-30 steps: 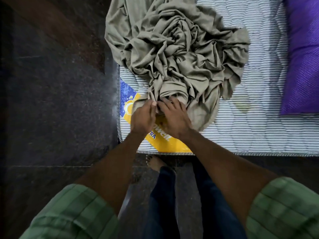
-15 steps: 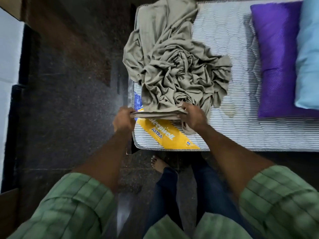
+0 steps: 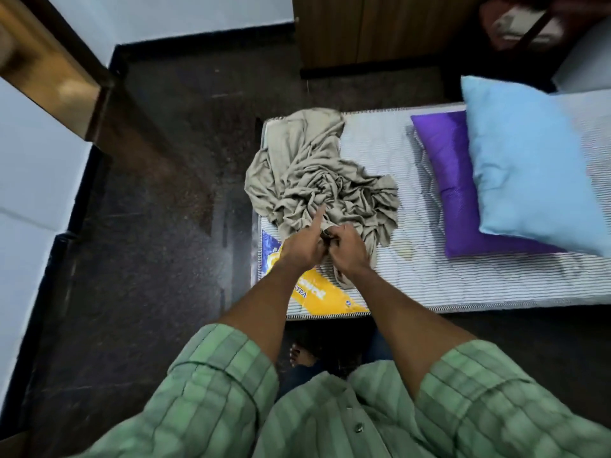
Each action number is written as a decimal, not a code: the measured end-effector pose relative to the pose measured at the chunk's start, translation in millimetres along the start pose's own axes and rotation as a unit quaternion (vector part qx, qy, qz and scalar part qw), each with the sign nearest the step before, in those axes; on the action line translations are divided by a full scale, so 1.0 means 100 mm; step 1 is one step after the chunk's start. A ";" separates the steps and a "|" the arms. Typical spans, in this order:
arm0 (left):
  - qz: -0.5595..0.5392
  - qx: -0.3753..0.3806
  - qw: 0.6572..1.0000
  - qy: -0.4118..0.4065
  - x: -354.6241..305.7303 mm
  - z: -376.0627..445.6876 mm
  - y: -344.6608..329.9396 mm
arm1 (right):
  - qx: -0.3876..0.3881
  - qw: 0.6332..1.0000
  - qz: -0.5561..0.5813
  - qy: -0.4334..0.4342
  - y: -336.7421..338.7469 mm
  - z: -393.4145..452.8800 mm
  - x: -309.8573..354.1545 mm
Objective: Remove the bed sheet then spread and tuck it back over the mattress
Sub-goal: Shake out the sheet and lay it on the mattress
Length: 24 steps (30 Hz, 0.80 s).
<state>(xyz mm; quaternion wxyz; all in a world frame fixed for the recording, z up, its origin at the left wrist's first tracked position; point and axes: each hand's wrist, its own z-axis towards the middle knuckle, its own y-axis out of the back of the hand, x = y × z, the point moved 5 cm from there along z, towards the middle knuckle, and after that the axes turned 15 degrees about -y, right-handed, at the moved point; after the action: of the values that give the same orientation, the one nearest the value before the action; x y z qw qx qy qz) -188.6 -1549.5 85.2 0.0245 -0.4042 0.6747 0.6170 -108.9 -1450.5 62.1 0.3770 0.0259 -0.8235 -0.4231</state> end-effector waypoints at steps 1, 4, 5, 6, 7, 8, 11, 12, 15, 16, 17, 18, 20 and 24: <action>0.018 -0.003 1.000 -0.012 -0.06 -0.01 0.10 | -0.013 1.000 -0.009 0.018 0.10 -0.04 0.07; 0.096 -0.059 0.993 -0.043 -0.19 -0.05 0.48 | -0.073 0.991 -0.001 0.110 0.38 -0.18 0.30; 0.123 -0.081 0.987 -0.057 -0.22 -0.03 0.59 | -0.093 0.988 0.008 0.126 0.45 -0.21 0.37; 0.147 -0.097 0.982 -0.071 -0.28 0.00 0.73 | -0.116 0.984 0.022 0.135 0.53 -0.22 0.44; 0.169 -0.109 0.976 -0.086 -0.35 0.03 0.86 | -0.137 0.982 0.039 0.126 0.61 -0.22 0.50; 0.189 -0.118 0.970 -0.094 -0.40 0.07 1.00 | -0.156 0.981 0.057 0.097 0.68 -0.20 0.55; 0.232 -0.149 0.959 -0.066 -0.44 0.16 1.38 | -0.183 0.977 0.100 -0.043 0.87 -0.06 0.55; 0.238 -0.160 0.957 -0.042 -0.43 0.17 1.49 | -0.176 0.976 0.112 -0.054 0.92 0.00 0.55; 0.209 -0.174 0.960 0.063 -0.31 0.23 1.70 | -0.163 0.982 0.096 -0.016 1.07 0.17 0.65; 0.191 -0.177 0.961 0.095 -0.27 0.24 1.73 | -0.166 0.982 0.086 0.003 1.11 0.23 0.68; 0.171 -0.174 0.962 0.121 -0.25 0.26 1.74 | -0.165 0.983 0.082 0.013 1.14 0.30 0.69; 0.156 -0.168 0.964 0.133 -0.22 0.29 1.73 | -0.153 0.984 0.089 0.014 1.16 0.37 0.68; 0.116 -0.133 0.980 0.091 -0.26 0.39 1.67 | -0.095 0.986 0.139 0.003 1.16 0.49 0.67; 0.130 -0.026 0.989 -0.073 -0.56 0.67 1.58 | -0.004 0.981 0.185 0.049 1.25 0.79 0.81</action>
<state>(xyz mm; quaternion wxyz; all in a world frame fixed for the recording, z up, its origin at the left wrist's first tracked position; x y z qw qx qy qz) -273.1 -1478.0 227.3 -0.0172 -0.2680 0.7014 0.6602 -183.4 -1346.7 171.9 0.4890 -0.1074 -0.7930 -0.3472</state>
